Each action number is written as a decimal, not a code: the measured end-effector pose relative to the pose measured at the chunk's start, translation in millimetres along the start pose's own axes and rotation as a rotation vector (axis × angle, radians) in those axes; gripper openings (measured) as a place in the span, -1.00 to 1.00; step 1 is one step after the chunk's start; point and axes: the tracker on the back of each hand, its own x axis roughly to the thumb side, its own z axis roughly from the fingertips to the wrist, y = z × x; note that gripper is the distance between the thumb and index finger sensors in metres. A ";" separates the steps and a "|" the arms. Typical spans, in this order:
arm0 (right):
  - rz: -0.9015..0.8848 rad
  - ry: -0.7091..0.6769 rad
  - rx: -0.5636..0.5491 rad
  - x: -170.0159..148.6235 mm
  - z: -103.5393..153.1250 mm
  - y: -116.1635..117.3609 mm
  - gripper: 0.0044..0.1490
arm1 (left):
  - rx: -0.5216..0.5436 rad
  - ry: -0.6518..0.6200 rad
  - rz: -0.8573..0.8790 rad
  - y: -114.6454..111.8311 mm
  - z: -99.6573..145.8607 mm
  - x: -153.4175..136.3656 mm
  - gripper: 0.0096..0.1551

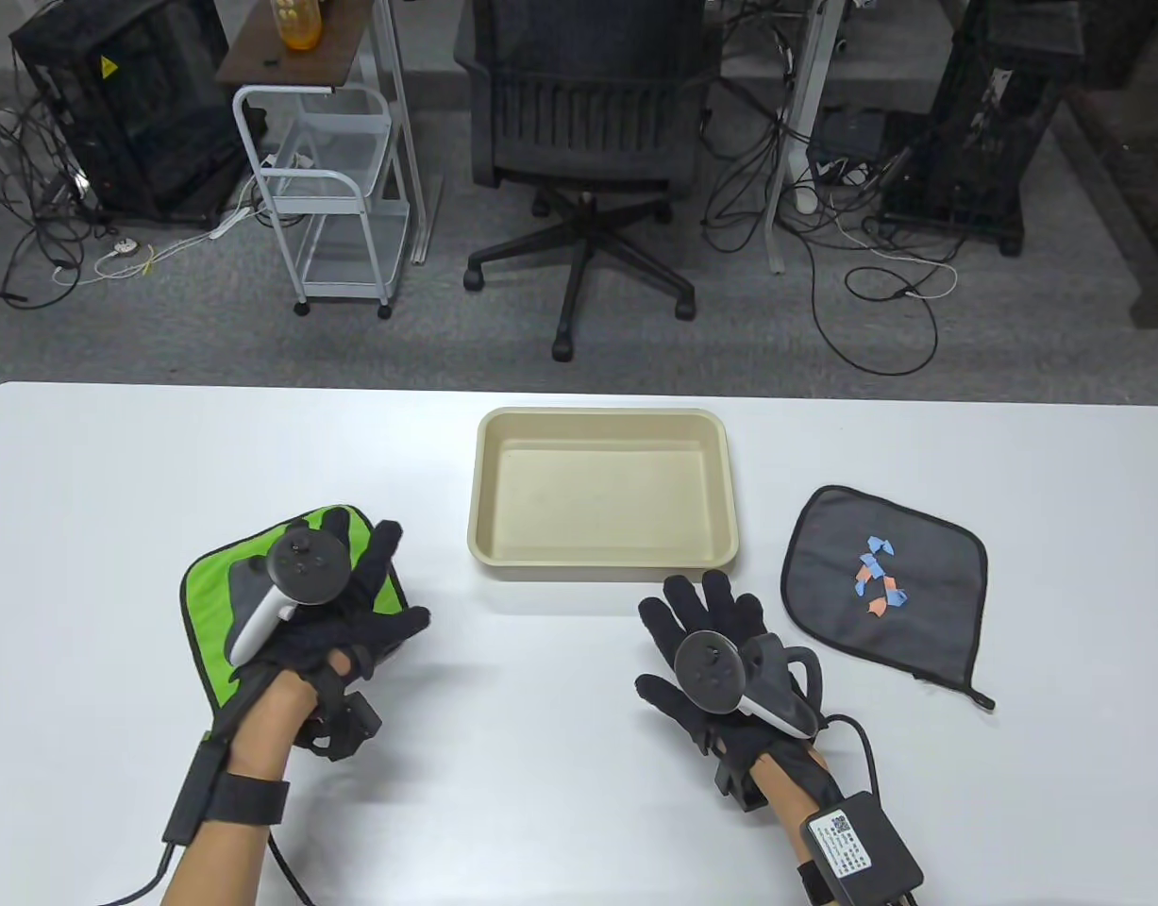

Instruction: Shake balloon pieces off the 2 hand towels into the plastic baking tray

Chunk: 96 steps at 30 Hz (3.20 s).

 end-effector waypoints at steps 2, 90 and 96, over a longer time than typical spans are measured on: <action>0.001 0.003 -0.002 -0.7 -0.2 -0.4 0.01 | -0.004 0.074 0.021 13.7 -10.4 -18.4 0.16; 0.003 0.080 -0.038 -30.1 2.2 -17.1 0.02 | -0.377 0.013 -0.459 -216.9 -10.8 145.8 0.06; 0.001 0.083 -0.031 -30.1 2.5 -16.9 0.02 | -0.337 -0.057 -0.284 -180.0 -1.0 146.6 0.05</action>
